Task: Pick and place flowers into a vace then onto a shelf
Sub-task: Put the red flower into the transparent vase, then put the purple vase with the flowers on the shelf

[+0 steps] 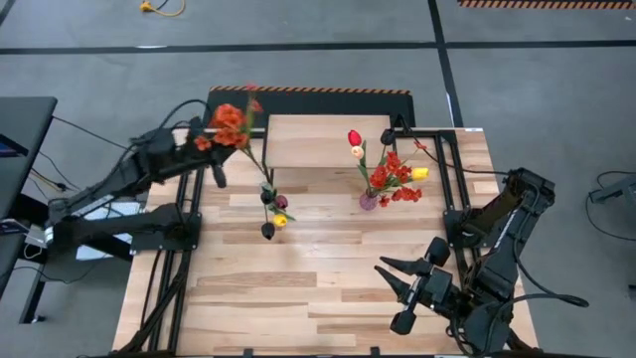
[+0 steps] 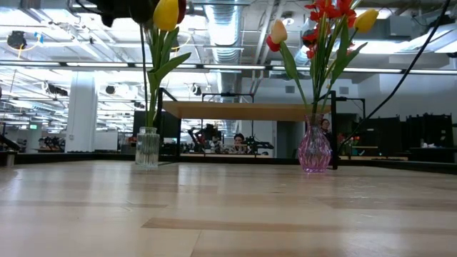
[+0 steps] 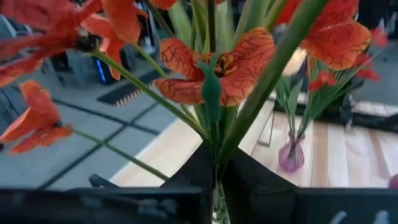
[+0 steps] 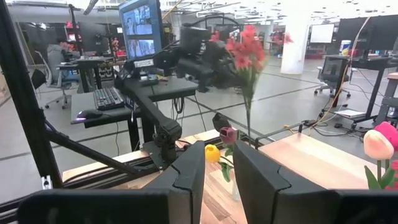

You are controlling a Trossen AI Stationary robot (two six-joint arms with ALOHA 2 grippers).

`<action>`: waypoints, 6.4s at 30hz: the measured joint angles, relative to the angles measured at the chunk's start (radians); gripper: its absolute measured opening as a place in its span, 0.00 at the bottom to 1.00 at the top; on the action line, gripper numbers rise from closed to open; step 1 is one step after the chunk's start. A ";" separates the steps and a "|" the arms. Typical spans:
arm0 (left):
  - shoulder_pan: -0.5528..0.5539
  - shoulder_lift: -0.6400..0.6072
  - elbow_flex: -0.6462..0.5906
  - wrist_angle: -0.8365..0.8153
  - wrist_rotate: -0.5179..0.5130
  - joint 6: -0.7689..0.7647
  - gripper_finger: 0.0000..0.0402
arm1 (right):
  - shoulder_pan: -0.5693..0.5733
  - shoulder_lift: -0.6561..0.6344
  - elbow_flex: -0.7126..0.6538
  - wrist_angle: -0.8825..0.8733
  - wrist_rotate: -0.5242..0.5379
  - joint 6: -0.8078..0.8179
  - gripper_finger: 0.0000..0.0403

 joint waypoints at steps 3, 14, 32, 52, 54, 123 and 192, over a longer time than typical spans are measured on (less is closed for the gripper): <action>0.013 -0.078 -0.052 -0.002 -0.003 -0.025 0.01 | 0.000 0.000 0.000 -0.001 0.000 0.000 0.19; 0.024 -0.212 -0.219 0.050 -0.011 -0.119 0.01 | 0.000 0.000 0.000 -0.001 0.003 0.000 0.19; 0.024 -0.193 -0.260 0.055 -0.029 -0.126 0.01 | 0.000 0.001 0.000 -0.004 0.003 -0.009 0.19; 0.024 -0.120 -0.314 0.108 -0.029 -0.145 0.01 | 0.000 0.001 0.000 -0.006 0.003 -0.010 0.19; 0.024 -0.109 -0.314 0.106 -0.029 -0.145 0.01 | 0.000 0.001 0.000 -0.007 0.003 -0.010 0.19; 0.022 -0.340 -0.239 -0.146 0.105 -0.241 0.46 | -0.010 0.003 -0.001 -0.006 0.003 -0.082 0.19; 0.022 -0.649 -0.348 -0.182 0.300 -0.256 0.46 | -0.042 -0.582 -1.027 0.055 -0.444 0.293 0.16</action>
